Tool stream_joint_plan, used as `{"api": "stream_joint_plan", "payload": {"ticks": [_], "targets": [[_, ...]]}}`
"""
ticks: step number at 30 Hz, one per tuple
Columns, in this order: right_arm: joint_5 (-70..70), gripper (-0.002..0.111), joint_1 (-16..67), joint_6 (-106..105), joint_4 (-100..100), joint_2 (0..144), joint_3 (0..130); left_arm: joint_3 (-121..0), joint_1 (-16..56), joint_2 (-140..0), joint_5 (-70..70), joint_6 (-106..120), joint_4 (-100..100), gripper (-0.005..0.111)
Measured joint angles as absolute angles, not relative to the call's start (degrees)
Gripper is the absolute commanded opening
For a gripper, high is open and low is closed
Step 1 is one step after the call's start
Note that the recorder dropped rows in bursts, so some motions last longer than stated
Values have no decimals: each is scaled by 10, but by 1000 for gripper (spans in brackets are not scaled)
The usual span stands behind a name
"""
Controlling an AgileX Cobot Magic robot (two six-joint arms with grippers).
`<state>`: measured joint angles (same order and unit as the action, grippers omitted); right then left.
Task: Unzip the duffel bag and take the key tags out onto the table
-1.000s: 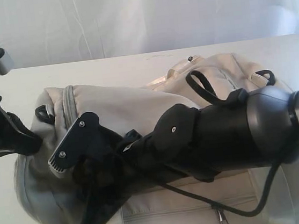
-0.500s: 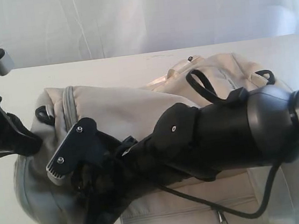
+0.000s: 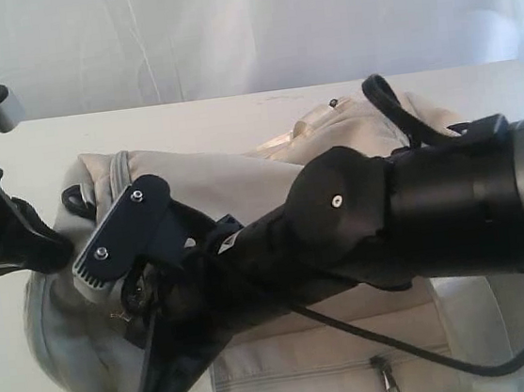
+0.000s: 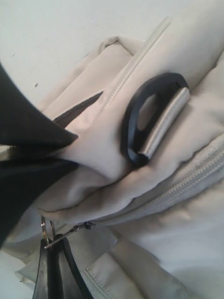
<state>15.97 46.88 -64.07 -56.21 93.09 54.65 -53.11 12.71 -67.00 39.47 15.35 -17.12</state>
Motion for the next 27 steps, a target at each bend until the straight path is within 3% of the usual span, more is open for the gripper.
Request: {"api": "stream_joint_plan", "payload": {"ticks": [27], "targets": [[174, 0, 469, -336, -243, 930, 547, -531, 127, -670, 395, 154, -171, 0]]}}
